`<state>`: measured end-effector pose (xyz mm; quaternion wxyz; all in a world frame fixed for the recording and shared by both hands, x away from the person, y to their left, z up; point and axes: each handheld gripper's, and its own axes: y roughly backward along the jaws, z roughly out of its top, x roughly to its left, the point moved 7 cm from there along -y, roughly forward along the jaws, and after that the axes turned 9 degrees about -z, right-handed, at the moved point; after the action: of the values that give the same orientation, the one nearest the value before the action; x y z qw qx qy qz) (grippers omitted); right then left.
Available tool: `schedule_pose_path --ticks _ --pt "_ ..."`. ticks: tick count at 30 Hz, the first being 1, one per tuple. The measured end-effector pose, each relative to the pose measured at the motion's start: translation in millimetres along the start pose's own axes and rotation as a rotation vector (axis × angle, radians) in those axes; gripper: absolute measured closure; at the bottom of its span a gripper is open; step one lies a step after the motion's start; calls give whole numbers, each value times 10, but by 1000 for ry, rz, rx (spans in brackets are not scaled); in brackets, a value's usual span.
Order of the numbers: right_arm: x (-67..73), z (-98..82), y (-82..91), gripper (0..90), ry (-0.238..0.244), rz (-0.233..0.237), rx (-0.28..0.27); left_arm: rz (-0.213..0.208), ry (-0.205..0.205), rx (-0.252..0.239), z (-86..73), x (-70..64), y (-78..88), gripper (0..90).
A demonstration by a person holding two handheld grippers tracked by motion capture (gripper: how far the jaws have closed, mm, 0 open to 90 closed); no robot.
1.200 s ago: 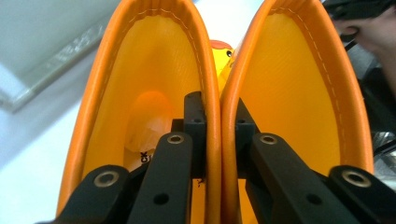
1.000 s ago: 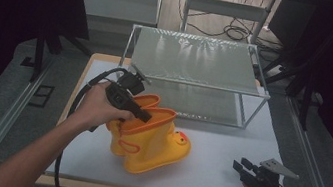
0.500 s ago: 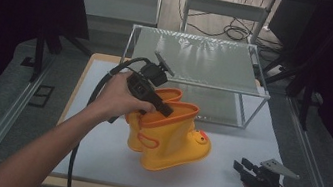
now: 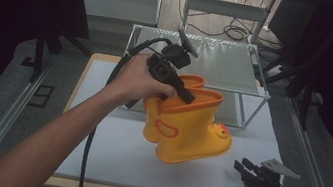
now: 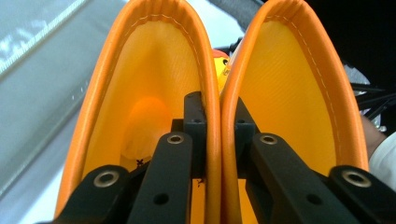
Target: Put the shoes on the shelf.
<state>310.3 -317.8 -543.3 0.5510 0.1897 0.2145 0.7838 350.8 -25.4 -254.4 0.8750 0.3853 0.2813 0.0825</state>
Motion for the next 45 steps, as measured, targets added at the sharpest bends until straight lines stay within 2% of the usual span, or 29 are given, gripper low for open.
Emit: schedule_pose_path --ticks 5,9,15,20,29,35,39,45 --pt "-9 -5 -3 599 -8 -1 -1 -16 6 -43 226 -68 123 824" --pt "-20 -11 -7 600 -8 -3 3 -6 -1 -57 409 -117 250 823" --pt "-17 -8 2 601 -9 -4 1 24 39 -108 654 -59 388 824" --pt "-21 -10 2 600 -8 -2 2 70 89 -145 793 98 480 824" --pt "-40 -3 6 601 -9 -4 -6 191 195 -183 904 547 577 824" --pt "-68 6 11 601 -18 -7 -7 227 258 -215 952 781 657 824" --pt "-92 10 24 602 -26 -11 -11 251 297 -218 973 916 642 824" --pt "-70 21 38 604 -26 -8 -15 284 331 -222 1088 1039 600 823"
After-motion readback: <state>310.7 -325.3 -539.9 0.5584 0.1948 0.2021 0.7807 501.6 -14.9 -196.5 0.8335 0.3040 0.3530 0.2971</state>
